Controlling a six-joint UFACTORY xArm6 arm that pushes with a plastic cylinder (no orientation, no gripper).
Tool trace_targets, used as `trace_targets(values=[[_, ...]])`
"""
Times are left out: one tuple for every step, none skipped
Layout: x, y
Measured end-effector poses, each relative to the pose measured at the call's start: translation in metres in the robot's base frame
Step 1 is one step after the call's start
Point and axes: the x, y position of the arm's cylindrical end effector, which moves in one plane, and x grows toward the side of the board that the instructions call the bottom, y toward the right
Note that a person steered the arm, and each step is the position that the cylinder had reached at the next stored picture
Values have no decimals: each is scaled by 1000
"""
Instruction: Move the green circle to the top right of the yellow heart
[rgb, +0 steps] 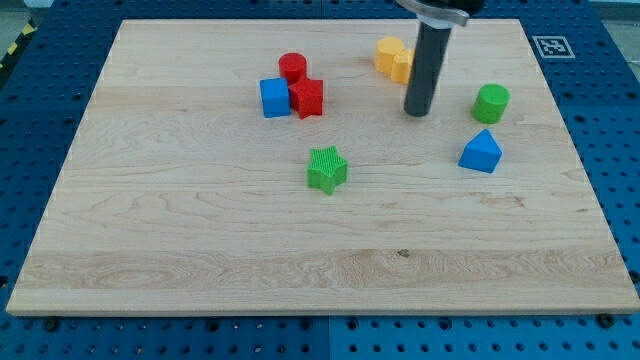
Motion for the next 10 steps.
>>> trace_targets(values=[[6, 46], [19, 81], [20, 116], [20, 135], [9, 125], [-22, 110], [-52, 80], [-75, 42], [-84, 40], [-87, 73]])
